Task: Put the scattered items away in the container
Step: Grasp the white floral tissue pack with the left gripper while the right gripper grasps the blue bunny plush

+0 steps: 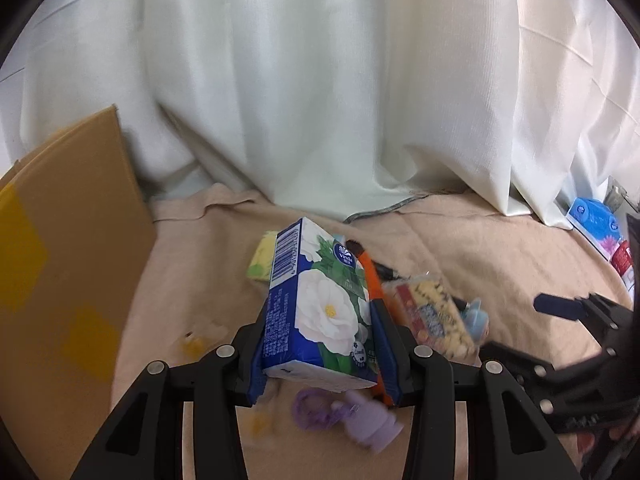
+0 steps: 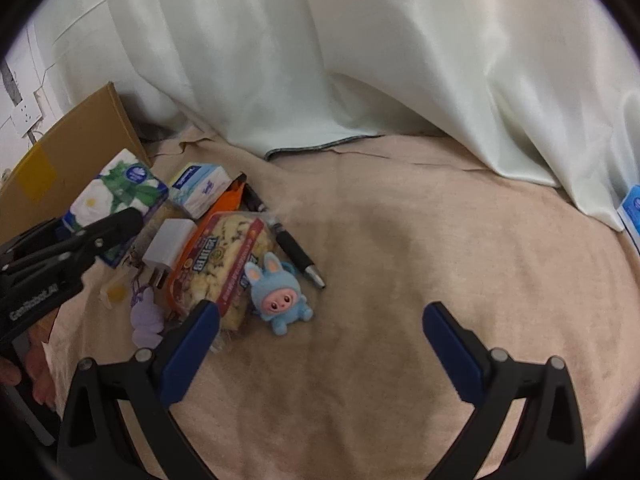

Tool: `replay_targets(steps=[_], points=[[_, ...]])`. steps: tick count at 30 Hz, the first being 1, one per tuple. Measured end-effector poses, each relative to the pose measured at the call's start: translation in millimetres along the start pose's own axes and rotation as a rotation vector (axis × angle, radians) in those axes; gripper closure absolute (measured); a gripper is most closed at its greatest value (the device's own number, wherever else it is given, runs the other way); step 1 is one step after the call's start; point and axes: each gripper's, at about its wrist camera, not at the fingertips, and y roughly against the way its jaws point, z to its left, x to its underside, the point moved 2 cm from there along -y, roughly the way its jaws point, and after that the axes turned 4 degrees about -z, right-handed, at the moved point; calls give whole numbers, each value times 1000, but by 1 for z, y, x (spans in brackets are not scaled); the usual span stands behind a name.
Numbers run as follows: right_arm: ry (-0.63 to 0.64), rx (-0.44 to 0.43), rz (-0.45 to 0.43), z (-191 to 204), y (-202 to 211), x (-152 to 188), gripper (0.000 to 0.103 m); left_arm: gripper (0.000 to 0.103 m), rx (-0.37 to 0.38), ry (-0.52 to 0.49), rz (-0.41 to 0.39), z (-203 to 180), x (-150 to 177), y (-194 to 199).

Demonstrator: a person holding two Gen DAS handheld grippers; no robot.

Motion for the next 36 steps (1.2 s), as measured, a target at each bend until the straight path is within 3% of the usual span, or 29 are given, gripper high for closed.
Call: replay_targets(steps=[3,4,5,21,27,28,36], points=[[31,14,-2,0,-1,-1,12,58,-4,7,0,7,1,5],[54,31,8,0,-2,-2,24,58,-2,9,-7,9,1,7],[73,34,13,-1,-1,-2,27,58,0,9,-12,11,0,9],[169,-21,35,16,-18,-7,31,58,12,11,-22,30,0,25],[220,-32,78,26,-29,-5,57,58,19,21,-24,35,1,28],[226,-28,69,27,-26,-4,70,57,25,24,-23,35,0,28],[188,-47,-27,25,18,-22,72,58,46,22,-31,29,-1,30]])
